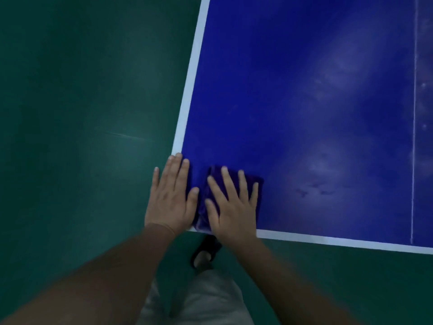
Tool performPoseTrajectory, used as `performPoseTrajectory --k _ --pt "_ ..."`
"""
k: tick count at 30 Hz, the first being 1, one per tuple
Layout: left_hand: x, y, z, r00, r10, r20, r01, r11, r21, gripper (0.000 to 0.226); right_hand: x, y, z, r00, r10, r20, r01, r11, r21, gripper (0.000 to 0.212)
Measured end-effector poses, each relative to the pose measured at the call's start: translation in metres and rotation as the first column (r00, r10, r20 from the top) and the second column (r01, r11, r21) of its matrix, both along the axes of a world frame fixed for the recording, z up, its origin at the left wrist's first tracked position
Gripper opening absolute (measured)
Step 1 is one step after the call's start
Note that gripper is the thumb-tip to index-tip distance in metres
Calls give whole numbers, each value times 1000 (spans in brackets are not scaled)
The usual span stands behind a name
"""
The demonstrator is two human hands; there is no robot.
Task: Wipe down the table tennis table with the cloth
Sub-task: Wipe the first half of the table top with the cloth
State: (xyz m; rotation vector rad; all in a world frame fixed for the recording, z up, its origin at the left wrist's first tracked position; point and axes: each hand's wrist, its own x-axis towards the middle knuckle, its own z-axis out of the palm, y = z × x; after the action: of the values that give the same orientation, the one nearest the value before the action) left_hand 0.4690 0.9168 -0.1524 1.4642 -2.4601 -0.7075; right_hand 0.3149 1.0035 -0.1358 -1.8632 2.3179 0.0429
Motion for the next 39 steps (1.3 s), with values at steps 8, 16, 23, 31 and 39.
performPoseTrajectory --k 8,16,23,31,39 --pt "-4 5 7 974 -68 215 88 992 -85 65 -66 -33 6 998 -61 -24 61 998 -3 55" --pt "-27 23 15 976 28 217 -10 996 -83 71 -83 61 4 992 119 40 -119 993 -3 54" --pt "-100 63 15 982 -11 188 25 997 -71 68 -186 13 10 902 -431 4 431 902 44 64" --pt "-104 67 12 982 0 189 22 993 -116 64 -164 100 8 991 133 20 -134 991 22 54" --pt "-104 66 14 989 5 145 8 996 -92 65 -164 20 4 860 -510 -7 510 860 9 61"
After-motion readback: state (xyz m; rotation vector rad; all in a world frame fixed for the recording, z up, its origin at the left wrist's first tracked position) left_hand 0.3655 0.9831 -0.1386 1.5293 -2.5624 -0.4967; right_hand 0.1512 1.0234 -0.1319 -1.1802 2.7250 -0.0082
